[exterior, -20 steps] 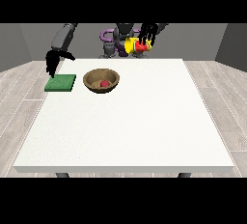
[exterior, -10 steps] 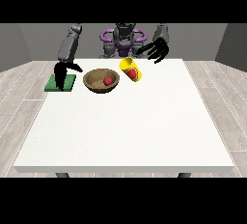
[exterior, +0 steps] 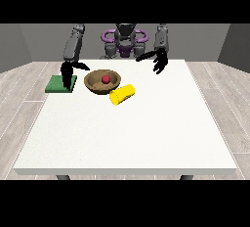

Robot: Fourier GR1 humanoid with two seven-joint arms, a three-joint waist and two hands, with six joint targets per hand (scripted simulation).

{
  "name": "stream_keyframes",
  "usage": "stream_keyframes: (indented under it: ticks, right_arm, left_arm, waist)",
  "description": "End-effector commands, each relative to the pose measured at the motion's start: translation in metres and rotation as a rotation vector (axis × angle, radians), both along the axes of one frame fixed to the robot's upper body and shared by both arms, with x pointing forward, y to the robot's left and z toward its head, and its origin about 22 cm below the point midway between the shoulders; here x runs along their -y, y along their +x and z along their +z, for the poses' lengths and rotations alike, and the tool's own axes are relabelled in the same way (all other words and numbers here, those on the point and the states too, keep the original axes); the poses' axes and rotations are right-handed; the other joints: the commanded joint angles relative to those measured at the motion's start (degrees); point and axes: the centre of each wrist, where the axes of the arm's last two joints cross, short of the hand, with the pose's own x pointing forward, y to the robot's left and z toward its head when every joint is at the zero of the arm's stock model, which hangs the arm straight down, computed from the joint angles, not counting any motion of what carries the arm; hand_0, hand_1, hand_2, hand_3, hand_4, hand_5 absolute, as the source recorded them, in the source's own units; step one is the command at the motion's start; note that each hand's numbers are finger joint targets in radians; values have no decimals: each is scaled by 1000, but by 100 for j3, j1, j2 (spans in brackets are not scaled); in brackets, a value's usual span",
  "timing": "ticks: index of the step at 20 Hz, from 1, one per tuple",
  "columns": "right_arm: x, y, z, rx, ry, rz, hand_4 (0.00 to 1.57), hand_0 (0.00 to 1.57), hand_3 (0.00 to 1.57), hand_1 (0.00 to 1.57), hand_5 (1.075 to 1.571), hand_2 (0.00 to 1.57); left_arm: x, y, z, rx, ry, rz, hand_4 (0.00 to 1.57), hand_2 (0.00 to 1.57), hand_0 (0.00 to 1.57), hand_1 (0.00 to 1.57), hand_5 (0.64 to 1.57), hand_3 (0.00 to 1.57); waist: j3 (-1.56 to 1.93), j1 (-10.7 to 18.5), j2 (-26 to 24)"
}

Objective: Pick the cup and pour the ball into the bowl, then pick the bowl and place it on the pad

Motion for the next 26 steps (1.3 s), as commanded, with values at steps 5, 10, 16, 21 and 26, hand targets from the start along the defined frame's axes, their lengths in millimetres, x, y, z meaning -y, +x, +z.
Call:
stream_keyframes:
  ticks: [5, 10, 16, 21, 26]
  right_arm:
    - [-14, -12, -36, -23, 24, -18, 93, 0, 0, 0, 1540, 0]
    - [5, -12, -35, -43, 52, -9, 258, 0, 0, 0, 1549, 0]
    - [-12, -12, -41, 13, 99, -87, 151, 0, 0, 0, 1525, 0]
    - [-28, -13, -45, -21, 138, -63, 244, 0, 0, 0, 1532, 0]
    - [-34, 8, -20, -45, 157, -50, 347, 0, 0, 0, 1546, 0]
  left_arm:
    - [8, 3, 25, 11, -39, -36, 0, 0, 0, 0, 1537, 0]
    - [18, 0, 39, 53, -19, -54, 0, 0, 0, 0, 1554, 0]
    - [20, -5, 55, 114, -8, -119, 0, 0, 0, 0, 1558, 0]
    - [29, -10, 44, 48, -10, -152, 0, 0, 0, 0, 1562, 0]
    - [3, 0, 44, 8, -12, -83, 0, 0, 0, 0, 1564, 0]
  waist:
    - [13, 140, -3]
    - [14, 213, 301]
    - [14, 651, 573]
    - [10, 772, 251]
    - [10, 439, -10]
